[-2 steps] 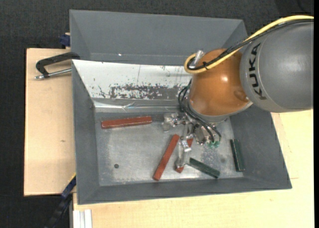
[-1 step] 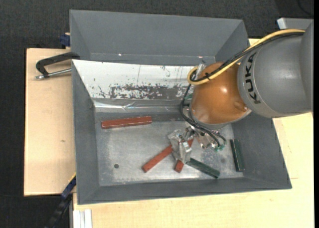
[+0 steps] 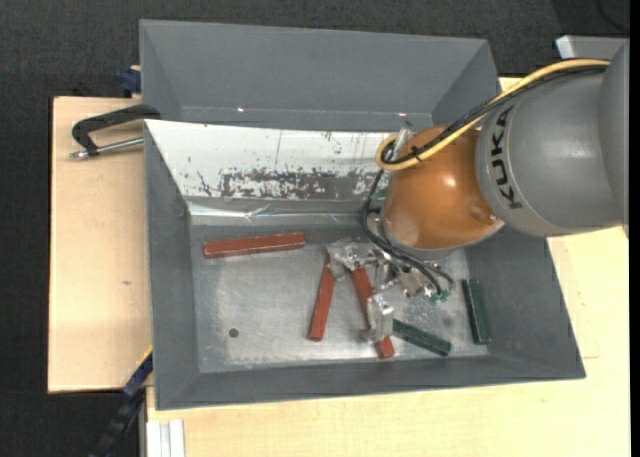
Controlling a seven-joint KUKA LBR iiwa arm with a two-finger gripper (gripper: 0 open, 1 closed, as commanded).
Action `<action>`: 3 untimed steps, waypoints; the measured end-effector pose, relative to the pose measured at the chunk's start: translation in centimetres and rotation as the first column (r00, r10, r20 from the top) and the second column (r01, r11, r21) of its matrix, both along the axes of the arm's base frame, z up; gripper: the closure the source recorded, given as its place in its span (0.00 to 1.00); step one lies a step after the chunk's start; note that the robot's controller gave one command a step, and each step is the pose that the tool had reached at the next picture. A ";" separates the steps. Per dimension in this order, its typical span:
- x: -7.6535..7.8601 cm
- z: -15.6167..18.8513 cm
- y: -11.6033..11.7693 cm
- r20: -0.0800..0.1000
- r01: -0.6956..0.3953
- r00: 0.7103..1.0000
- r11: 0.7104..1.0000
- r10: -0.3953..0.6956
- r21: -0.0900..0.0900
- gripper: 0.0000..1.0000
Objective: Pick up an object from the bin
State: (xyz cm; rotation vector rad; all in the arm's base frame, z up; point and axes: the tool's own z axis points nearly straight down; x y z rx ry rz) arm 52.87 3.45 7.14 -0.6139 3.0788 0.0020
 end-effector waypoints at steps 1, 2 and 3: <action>0.0 0.0 0.0 0.000 0.000 1.000 1.000 0.000 0.000 0.00; -0.4 0.3 6.5 0.013 -0.331 0.944 0.944 0.331 -0.001 1.00; -0.7 0.0 6.4 0.002 -0.330 0.944 0.944 0.330 0.000 0.00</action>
Offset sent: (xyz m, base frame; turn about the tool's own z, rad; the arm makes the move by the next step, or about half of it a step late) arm -0.0082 0.0625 -0.0014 -0.3391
